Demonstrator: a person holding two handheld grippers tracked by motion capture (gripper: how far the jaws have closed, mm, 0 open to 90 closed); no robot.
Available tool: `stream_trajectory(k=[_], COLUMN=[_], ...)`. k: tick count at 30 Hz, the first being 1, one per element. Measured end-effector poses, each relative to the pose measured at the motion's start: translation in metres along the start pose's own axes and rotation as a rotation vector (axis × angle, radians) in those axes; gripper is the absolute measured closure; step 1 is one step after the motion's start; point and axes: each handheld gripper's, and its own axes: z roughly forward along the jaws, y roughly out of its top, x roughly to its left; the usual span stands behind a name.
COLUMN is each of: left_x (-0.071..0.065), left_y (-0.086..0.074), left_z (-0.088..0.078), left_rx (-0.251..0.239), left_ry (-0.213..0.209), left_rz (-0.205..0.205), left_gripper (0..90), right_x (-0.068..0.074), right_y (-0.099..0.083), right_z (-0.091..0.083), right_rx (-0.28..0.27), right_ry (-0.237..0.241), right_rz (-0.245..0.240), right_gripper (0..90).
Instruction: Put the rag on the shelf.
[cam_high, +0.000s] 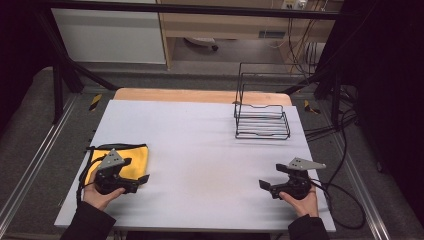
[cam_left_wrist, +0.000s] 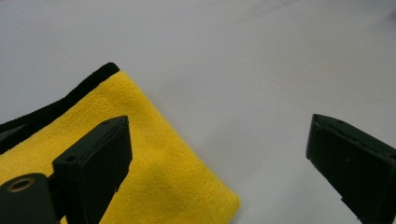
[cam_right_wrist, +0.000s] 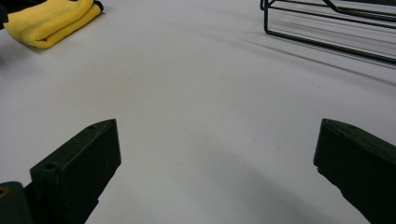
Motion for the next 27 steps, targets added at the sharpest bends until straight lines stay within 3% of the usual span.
stream_trajectory(k=[7, 17, 27], left_x=[-0.0015, -0.0044, -0.0073], left_y=[-0.0005, -0.004, -0.0084], left_z=[-0.0015, -0.0019, 0.0012], left_rx=[0.021, 0.077, 0.166], left_ry=[0.007, 0.036, 0.03], left_rz=[0.012, 0.034, 0.047], left_gripper=[9.7, 21.2, 47.3], right_x=[0.0005, 0.0027, 0.0035], right_y=[-0.0002, -0.0006, -0.0011], right_z=[0.0001, 0.0028, 0.0041], right_rx=[0.002, 0.014, 0.023], right_ry=[0.001, 0.0, -0.002], right_rz=[-0.002, -0.005, -0.005], right_gripper=[1.5, 1.7, 1.9])
